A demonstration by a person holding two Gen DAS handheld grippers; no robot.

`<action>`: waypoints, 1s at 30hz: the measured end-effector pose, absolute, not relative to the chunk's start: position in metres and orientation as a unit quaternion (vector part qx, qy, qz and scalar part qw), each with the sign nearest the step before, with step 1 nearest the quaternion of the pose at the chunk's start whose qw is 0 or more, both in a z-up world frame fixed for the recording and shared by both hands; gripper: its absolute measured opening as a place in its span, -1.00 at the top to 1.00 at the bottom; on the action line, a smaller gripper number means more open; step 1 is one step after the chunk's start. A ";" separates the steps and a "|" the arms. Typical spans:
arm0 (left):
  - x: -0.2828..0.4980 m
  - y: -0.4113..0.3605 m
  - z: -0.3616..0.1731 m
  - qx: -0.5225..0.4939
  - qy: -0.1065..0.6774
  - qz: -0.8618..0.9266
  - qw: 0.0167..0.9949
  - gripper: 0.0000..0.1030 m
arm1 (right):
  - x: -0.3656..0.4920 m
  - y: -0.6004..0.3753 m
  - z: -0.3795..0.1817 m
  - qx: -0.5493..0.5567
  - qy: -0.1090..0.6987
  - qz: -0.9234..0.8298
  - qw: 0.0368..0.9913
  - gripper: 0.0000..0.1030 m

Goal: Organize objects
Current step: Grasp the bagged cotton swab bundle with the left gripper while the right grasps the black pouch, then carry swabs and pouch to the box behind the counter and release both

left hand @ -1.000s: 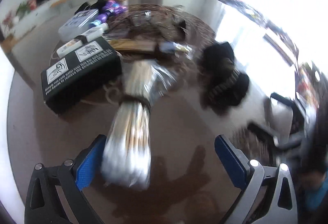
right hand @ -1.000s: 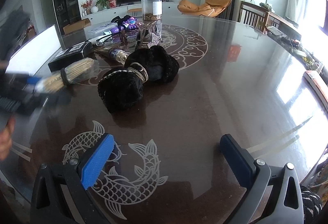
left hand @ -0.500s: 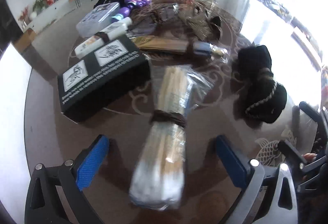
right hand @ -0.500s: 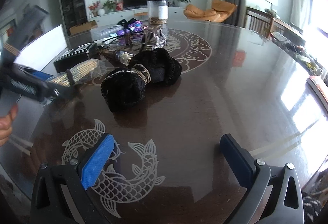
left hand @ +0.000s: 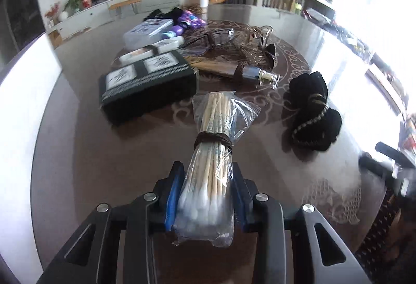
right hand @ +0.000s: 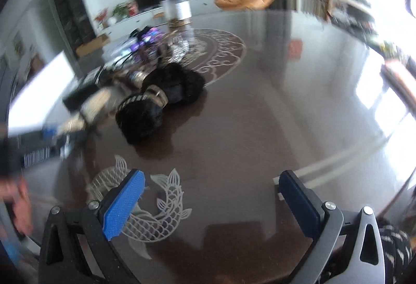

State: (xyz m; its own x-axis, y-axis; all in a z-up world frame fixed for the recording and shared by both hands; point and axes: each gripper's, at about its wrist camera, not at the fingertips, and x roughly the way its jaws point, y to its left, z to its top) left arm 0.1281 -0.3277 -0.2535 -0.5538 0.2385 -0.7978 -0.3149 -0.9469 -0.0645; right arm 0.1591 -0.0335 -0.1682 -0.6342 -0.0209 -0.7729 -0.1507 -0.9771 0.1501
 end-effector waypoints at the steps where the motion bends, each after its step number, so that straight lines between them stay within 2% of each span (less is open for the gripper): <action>1: 0.137 -0.339 -0.257 -0.444 0.037 0.882 0.155 0.32 | 0.155 -0.032 -0.164 -0.430 0.113 0.895 0.036 -1.00; 3: 0.145 -0.350 -0.261 -0.444 0.022 0.883 0.154 0.32 | 0.133 -0.039 -0.150 -0.442 0.129 0.887 0.015 -1.00; 6: 0.178 -0.369 -0.266 -0.446 -0.003 0.882 0.153 0.32 | 0.089 -0.063 -0.138 -0.472 0.115 0.874 -0.010 -1.00; 8: 0.170 -0.363 -0.251 -0.446 -0.013 0.882 0.151 0.32 | 0.061 -0.080 -0.142 -0.496 0.099 0.862 -0.010 -0.96; 9: 0.179 -0.373 -0.255 -0.445 -0.019 0.883 0.150 0.32 | 0.050 -0.087 -0.146 -0.502 0.081 0.861 -0.001 -0.70; 10: 0.171 -0.365 -0.246 -0.442 -0.025 0.884 0.150 0.33 | 0.044 -0.092 -0.150 -0.505 0.063 0.861 0.004 -0.17; 11: 0.167 -0.362 -0.220 -0.435 -0.037 0.886 0.154 0.33 | 0.039 -0.098 -0.158 -0.514 0.043 0.857 0.003 0.05; 13: 0.173 -0.369 -0.212 -0.420 -0.047 0.893 0.155 0.34 | 0.045 -0.101 -0.161 -0.508 0.017 0.861 0.003 0.35; 15: 0.179 -0.352 -0.187 -0.403 -0.062 0.899 0.156 0.39 | 0.065 -0.100 -0.158 -0.508 0.019 0.861 -0.010 0.36; 19: 0.199 -0.396 -0.166 -0.366 -0.057 0.917 0.150 0.43 | 0.102 -0.115 -0.138 -0.490 -0.005 0.871 -0.043 0.36; 22: 0.180 -0.407 -0.160 -0.387 -0.055 0.907 0.158 0.49 | 0.113 -0.122 -0.125 -0.478 -0.009 0.876 -0.056 0.36; 27: 0.167 -0.424 -0.152 -0.429 -0.047 0.886 0.170 0.45 | 0.117 -0.128 -0.123 -0.477 0.005 0.877 -0.065 0.36; 28: 0.162 -0.398 -0.147 -0.436 -0.041 0.882 0.175 0.34 | 0.119 -0.129 -0.123 -0.479 0.010 0.875 -0.069 0.35; 29: 0.163 -0.411 -0.151 -0.440 -0.032 0.879 0.179 0.11 | 0.122 -0.128 -0.124 -0.480 0.015 0.874 -0.073 0.35; 30: 0.165 -0.418 -0.154 -0.444 -0.022 0.878 0.177 0.01 | 0.124 -0.130 -0.126 -0.482 0.018 0.873 -0.074 0.35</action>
State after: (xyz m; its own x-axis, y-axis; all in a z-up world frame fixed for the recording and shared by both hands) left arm 0.1648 -0.4177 -0.1544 -0.5432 0.3309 -0.7716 -0.2915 -0.9362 -0.1963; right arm 0.1242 -0.1298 -0.1255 -0.5245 -0.1459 -0.8388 0.1120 -0.9885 0.1019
